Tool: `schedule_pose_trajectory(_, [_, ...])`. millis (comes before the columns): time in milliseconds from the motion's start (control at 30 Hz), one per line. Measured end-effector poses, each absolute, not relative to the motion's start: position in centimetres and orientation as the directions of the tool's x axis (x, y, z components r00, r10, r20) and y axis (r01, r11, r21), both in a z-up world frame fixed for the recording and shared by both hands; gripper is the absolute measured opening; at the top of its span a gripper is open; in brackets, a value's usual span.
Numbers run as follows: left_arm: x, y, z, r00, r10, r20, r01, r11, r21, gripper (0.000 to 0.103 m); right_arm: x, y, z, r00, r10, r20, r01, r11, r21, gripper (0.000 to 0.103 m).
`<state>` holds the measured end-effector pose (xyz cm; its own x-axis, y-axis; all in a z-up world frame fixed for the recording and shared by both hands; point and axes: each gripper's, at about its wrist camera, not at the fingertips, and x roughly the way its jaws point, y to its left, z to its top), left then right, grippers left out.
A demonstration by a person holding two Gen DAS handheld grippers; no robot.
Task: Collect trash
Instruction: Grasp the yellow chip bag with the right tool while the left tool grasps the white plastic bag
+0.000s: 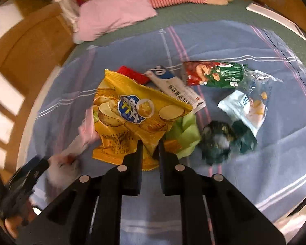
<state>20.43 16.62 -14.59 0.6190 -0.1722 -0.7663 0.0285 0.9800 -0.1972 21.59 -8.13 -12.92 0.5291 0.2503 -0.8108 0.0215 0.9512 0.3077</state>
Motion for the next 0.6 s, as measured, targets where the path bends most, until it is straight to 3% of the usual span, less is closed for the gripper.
schedule_pose_trajectory(133, [20.0,17.0,-14.0,0.646,-0.168,-0.745,0.014,0.978,-0.209,0.080,18.1,-8.0,-11.3,0.510,0.258,-0.821,-0.019,0.957,0.289,0.015])
schedule_pose_trajectory(267, [19.7,17.0,-13.6,0.664,-0.156,-0.731,0.013,0.980,-0.197,0.080,15.4,-7.5,-10.3,0.522,0.102,-0.847,-0.034,0.994,0.099,0.015])
schedule_pose_trajectory(333, [19.7,16.7,-13.6,0.661,-0.157,-0.733,0.024,0.982,-0.188,0.080,14.6,-7.6,-10.7,0.509,0.084,-0.856,-0.021,0.996,0.085,0.015])
schedule_pose_trajectory(533, [19.2,11.7,-14.3,0.646,-0.174,-0.743,0.246,0.969,-0.012,0.081,14.0,-8.2,-11.5,0.482,0.096,-0.871,-0.004,0.994,0.108,0.015])
schedule_pose_trajectory(600, [19.5,10.7,-15.0,0.607,-0.191,-0.772,0.294,0.956,-0.005,0.080,14.5,-7.9,-11.8,0.473,0.112,-0.874,-0.006,0.992,0.124,0.015])
